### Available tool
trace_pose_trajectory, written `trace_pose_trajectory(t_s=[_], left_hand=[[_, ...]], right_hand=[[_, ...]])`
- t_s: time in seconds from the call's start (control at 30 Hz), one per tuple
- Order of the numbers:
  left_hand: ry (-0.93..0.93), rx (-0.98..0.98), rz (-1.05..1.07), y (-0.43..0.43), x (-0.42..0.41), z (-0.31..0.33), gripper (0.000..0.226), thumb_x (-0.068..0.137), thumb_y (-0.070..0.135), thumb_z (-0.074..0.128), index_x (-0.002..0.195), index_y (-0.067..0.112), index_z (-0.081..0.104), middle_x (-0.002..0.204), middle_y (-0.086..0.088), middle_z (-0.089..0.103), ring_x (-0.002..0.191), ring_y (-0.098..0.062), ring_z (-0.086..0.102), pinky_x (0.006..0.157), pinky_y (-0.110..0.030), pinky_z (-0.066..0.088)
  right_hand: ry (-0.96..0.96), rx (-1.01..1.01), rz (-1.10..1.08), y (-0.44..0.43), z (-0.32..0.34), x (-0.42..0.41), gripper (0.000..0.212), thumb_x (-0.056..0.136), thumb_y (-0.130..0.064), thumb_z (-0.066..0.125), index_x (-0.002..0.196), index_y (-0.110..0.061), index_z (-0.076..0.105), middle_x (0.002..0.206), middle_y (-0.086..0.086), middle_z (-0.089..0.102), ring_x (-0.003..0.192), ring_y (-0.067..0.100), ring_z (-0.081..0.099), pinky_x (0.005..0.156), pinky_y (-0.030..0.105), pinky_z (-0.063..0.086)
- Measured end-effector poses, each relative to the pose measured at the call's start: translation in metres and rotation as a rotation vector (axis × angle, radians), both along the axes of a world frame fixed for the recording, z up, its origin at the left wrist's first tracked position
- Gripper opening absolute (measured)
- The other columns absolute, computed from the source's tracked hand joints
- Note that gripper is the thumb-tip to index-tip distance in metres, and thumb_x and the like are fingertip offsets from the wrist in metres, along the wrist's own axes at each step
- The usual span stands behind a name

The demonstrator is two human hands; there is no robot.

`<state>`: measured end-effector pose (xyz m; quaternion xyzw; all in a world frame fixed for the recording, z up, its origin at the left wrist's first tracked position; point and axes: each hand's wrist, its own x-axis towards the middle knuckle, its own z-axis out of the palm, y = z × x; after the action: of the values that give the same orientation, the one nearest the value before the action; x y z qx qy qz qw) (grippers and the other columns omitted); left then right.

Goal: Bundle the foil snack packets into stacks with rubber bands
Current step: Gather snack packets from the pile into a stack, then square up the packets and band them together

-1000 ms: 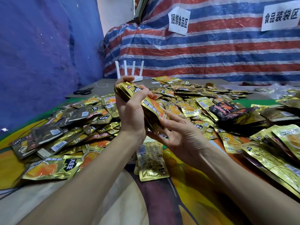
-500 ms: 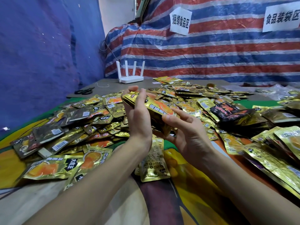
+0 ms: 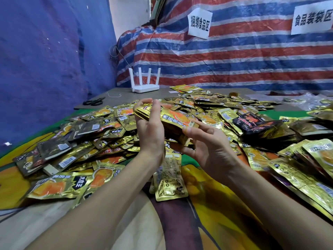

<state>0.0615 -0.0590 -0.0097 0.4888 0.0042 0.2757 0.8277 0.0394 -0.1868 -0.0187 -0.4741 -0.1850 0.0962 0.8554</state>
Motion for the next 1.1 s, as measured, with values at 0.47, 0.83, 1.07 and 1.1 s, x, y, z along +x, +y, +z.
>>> trace_pose_trajectory(t_s=[0.47, 0.83, 1.07, 1.1], left_hand=[[0.003, -0.036, -0.235, -0.014, -0.001, -0.017, 0.023, 0.095, 0.023, 0.066, 0.114, 0.024, 0.053, 0.096, -0.011, 0.074, 0.084, -0.031, 0.071, 0.071, -0.048, 0.058], [0.101, -0.204, -0.292, -0.016, -0.004, -0.015, 0.021, 0.095, 0.023, 0.064, 0.114, 0.017, 0.056, 0.120, -0.022, 0.068, 0.101, -0.038, 0.070, 0.075, -0.048, 0.060], [0.014, 0.074, -0.213, -0.005, 0.001, -0.015, 0.035, 0.099, 0.020, 0.060, 0.128, 0.006, 0.047, 0.099, -0.015, 0.076, 0.094, -0.035, 0.072, 0.081, -0.048, 0.058], [-0.004, 0.123, -0.205, -0.003, 0.001, -0.015, 0.031, 0.099, 0.019, 0.058, 0.126, 0.007, 0.047, 0.096, -0.014, 0.076, 0.096, -0.036, 0.072, 0.085, -0.051, 0.057]], right_hand=[[-0.046, -0.136, -0.246, -0.008, 0.005, 0.000, 0.070, 0.055, -0.006, 0.083, 0.121, -0.008, 0.057, 0.105, 0.015, 0.075, 0.092, 0.033, 0.075, 0.075, 0.049, 0.063], [-0.024, -0.260, -0.244, -0.008, 0.005, 0.011, 0.047, 0.067, -0.037, 0.073, 0.108, -0.014, 0.070, 0.094, 0.005, 0.074, 0.077, 0.016, 0.065, 0.058, 0.027, 0.044], [0.269, -0.224, 0.031, -0.024, 0.001, 0.021, 0.037, 0.065, -0.014, 0.071, 0.100, -0.001, 0.070, 0.091, 0.009, 0.074, 0.080, 0.027, 0.068, 0.064, 0.030, 0.054], [0.276, -0.254, 0.051, -0.026, 0.001, 0.023, 0.045, 0.064, -0.011, 0.072, 0.107, 0.001, 0.070, 0.096, 0.010, 0.072, 0.087, 0.029, 0.064, 0.070, 0.030, 0.051]])
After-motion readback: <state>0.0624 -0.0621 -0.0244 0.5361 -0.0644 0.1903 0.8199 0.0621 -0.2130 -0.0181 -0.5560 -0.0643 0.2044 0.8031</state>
